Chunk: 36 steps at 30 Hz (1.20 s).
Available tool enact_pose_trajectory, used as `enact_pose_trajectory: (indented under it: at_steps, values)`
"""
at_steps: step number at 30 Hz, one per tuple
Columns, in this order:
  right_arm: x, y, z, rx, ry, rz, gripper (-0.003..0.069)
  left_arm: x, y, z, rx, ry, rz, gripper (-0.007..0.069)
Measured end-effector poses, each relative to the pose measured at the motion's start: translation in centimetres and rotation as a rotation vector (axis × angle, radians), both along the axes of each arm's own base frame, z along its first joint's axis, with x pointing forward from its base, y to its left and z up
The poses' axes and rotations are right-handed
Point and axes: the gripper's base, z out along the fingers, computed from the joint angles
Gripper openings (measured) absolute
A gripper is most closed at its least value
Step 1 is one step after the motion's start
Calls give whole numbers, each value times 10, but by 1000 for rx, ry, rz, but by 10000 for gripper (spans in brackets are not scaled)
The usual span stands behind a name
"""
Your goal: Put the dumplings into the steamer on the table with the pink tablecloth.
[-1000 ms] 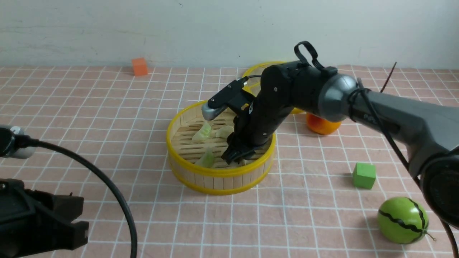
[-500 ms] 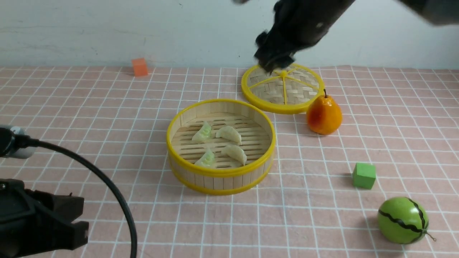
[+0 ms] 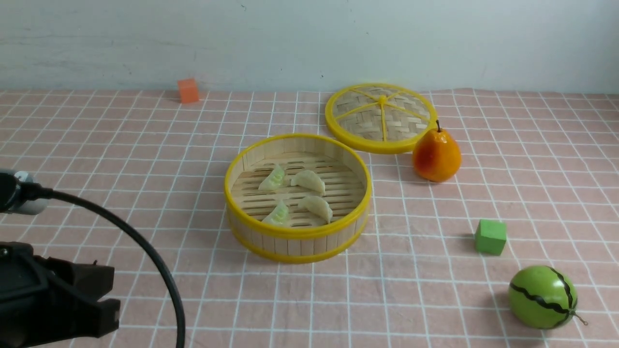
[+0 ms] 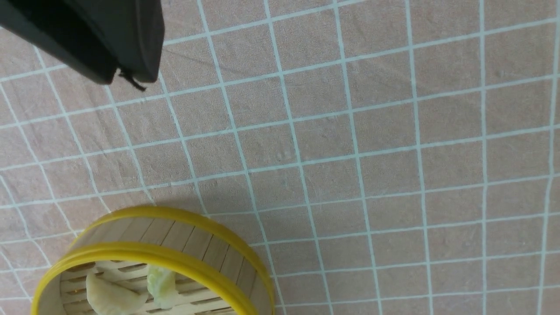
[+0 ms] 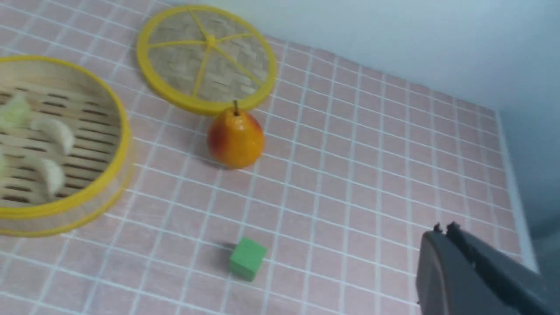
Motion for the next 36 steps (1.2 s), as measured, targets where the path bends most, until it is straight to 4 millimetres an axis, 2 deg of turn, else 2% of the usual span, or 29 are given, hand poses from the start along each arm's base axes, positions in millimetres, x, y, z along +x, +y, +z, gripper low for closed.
enact_pose_trajectory:
  at_steps: [1,4,7,11,13,15,24,29,36]
  values:
    - [-13,2,-35,76,-81,40,-19,0,0,0,0,0,0,57]
    - [-39,3,-91,267,-235,73,-19,0,0,0,0,0,0,60]
    - [-51,-1,-148,389,-307,41,-19,0,0,0,0,0,0,66]
    - [-60,-7,-205,406,-311,-1,-19,0,0,0,0,0,0,71]
    - [-61,-7,-213,401,-301,-6,-19,0,0,0,0,0,0,72]
    - [-63,-8,-230,389,-273,-15,-19,0,0,0,0,0,0,74]
    - [-67,-9,-258,357,-189,-23,-16,0,0,0,0,0,0,83]
    - [-77,-13,-280,245,-211,3,-14,0,0,0,0,0,0,90]
    - [-98,-22,-277,191,-345,-45,-10,0,0,-1,2,7,1,92]
